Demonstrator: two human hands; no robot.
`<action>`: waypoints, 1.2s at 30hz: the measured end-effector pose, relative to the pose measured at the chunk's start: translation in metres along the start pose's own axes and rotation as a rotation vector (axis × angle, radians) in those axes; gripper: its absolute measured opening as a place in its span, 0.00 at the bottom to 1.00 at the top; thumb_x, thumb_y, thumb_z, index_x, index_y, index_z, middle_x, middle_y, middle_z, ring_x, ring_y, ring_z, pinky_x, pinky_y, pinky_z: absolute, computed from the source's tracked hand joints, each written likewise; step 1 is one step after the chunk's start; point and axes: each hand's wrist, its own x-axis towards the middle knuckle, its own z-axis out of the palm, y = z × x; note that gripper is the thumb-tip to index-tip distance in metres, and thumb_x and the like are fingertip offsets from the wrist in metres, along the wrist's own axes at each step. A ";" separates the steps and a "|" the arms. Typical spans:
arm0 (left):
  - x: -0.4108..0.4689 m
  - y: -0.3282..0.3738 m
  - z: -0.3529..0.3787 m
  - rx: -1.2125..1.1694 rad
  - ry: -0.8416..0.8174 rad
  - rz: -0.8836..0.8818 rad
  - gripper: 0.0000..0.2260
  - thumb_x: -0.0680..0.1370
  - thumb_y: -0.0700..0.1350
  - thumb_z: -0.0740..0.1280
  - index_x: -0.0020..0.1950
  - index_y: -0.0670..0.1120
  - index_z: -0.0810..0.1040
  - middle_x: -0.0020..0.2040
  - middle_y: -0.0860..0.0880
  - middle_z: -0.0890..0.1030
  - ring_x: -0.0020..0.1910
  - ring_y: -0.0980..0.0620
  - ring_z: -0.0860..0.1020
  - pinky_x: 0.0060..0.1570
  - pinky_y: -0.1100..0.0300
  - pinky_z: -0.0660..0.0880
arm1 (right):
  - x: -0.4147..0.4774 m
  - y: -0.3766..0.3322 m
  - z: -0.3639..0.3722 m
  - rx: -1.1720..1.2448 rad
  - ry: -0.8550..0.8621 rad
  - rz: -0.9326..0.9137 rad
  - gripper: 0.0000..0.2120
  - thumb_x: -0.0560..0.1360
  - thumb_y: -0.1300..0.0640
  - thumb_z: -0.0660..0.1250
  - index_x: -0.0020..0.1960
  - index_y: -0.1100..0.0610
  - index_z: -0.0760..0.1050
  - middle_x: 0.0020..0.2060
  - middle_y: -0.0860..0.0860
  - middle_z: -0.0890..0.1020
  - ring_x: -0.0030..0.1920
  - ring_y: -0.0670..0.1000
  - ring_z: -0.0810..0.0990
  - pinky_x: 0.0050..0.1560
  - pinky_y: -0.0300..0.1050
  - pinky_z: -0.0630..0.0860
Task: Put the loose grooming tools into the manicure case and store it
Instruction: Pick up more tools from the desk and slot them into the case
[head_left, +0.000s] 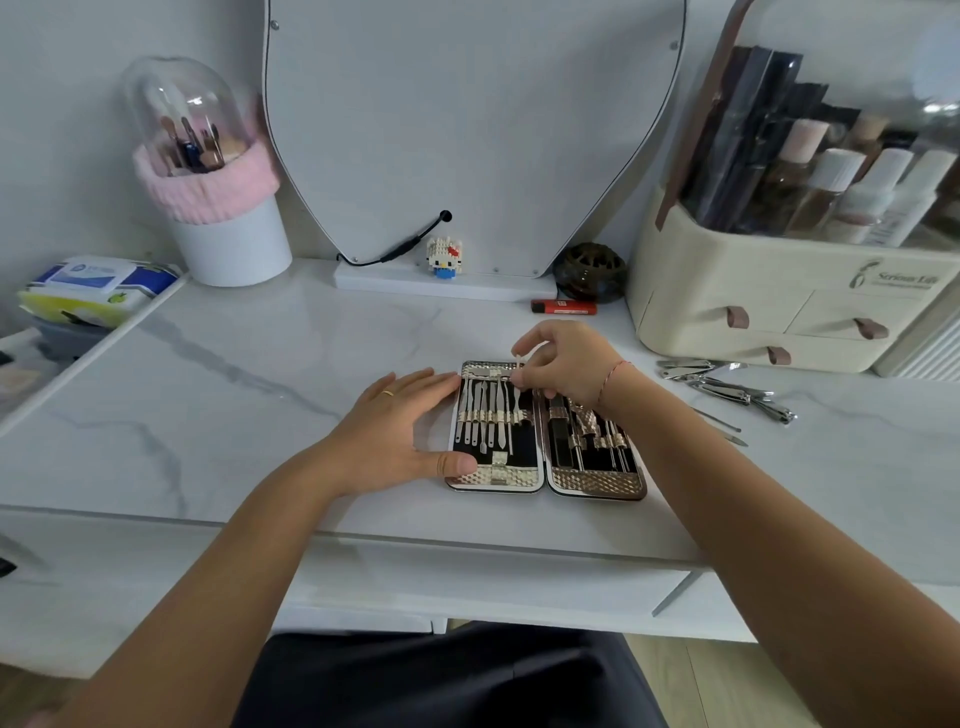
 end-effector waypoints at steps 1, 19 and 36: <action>0.000 0.000 0.000 -0.001 0.002 0.001 0.53 0.57 0.81 0.53 0.76 0.56 0.52 0.76 0.58 0.56 0.71 0.65 0.48 0.71 0.60 0.40 | 0.000 0.000 0.000 -0.016 -0.002 -0.008 0.12 0.70 0.59 0.73 0.51 0.56 0.76 0.36 0.51 0.83 0.31 0.47 0.77 0.37 0.39 0.74; -0.001 0.001 0.000 -0.006 0.019 0.001 0.53 0.56 0.81 0.55 0.76 0.55 0.53 0.75 0.58 0.58 0.71 0.65 0.49 0.71 0.60 0.41 | -0.030 -0.003 -0.001 -0.500 -0.021 -0.140 0.17 0.79 0.51 0.56 0.53 0.61 0.79 0.40 0.60 0.79 0.40 0.54 0.76 0.42 0.45 0.72; 0.000 -0.004 0.003 -0.013 0.029 0.012 0.51 0.57 0.81 0.56 0.75 0.57 0.53 0.75 0.59 0.58 0.73 0.64 0.49 0.72 0.59 0.42 | -0.059 0.072 -0.076 -0.366 0.309 0.162 0.06 0.65 0.55 0.76 0.40 0.55 0.82 0.32 0.50 0.78 0.34 0.49 0.74 0.39 0.41 0.69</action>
